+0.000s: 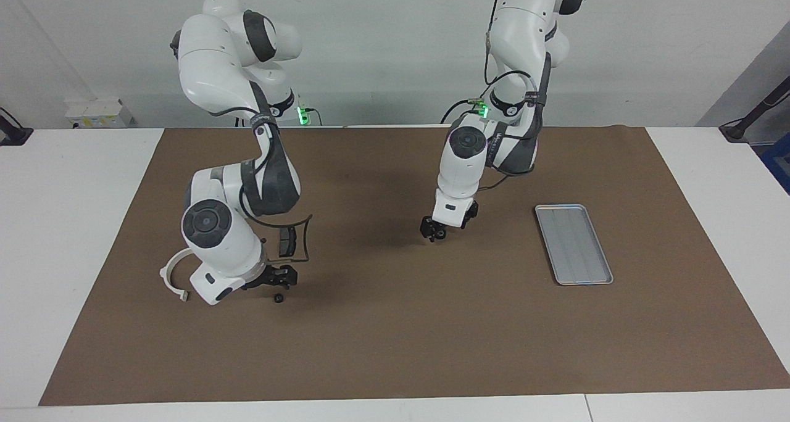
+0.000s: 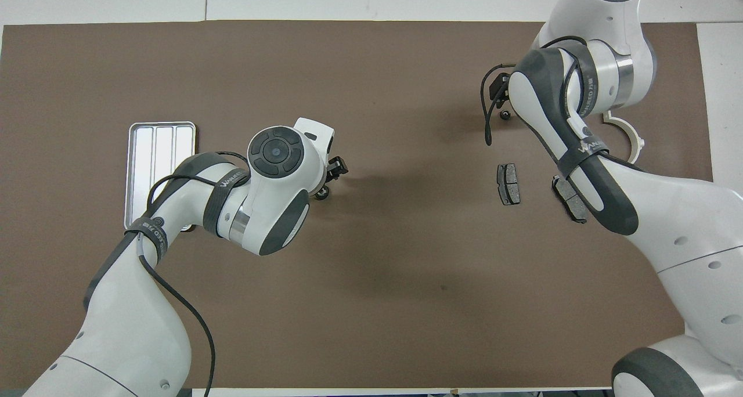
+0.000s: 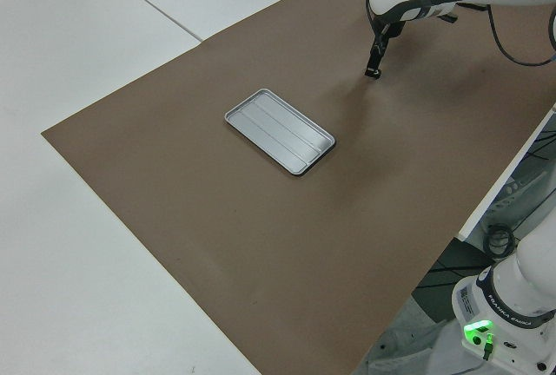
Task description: Pick bearing gear from pile to tray
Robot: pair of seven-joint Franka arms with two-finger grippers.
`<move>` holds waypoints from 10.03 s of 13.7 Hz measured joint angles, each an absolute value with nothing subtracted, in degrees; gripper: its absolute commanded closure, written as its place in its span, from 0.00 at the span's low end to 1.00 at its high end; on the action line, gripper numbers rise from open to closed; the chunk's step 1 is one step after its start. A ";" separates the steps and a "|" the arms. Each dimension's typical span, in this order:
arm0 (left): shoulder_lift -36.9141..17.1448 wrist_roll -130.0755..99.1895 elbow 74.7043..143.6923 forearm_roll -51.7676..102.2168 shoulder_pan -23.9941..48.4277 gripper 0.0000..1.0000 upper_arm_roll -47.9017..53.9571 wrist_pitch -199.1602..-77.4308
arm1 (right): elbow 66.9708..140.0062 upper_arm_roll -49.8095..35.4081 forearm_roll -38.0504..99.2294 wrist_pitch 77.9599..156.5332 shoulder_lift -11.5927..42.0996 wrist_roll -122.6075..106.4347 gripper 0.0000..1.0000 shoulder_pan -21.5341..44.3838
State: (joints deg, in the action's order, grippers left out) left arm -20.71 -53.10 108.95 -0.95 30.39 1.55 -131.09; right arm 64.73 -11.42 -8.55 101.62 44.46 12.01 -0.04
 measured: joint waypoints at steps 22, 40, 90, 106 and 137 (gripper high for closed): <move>-20.71 -55.71 111.53 -0.96 31.13 0.35 1.68 -134.42 | 65.55 -11.71 -10.47 103.93 49.15 12.28 0.19 0.29; -6.54 -29.59 113.92 -4.68 15.41 1.00 -0.14 -119.49 | 65.26 -11.94 -11.71 102.36 48.86 12.28 0.55 0.32; -6.47 2.63 119.10 0.11 -1.09 0.00 0.74 -126.84 | 61.59 -12.71 -3.32 109.64 46.89 79.49 1.00 31.26; -6.47 2.28 117.94 0.21 -1.08 0.00 0.91 -125.80 | 61.16 -8.10 -3.34 115.11 51.60 81.71 0.00 34.57; -23.48 -55.76 106.34 -3.05 30.42 0.42 1.51 -134.29 | 86.06 -9.37 -3.93 96.83 2.33 -7.14 0.00 -6.96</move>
State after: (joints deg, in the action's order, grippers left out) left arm -23.48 -55.76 106.34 -3.05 30.42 1.51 -134.29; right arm 86.06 -9.37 -3.93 96.83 2.33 -7.14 -6.96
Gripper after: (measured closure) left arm 0.396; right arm 0.000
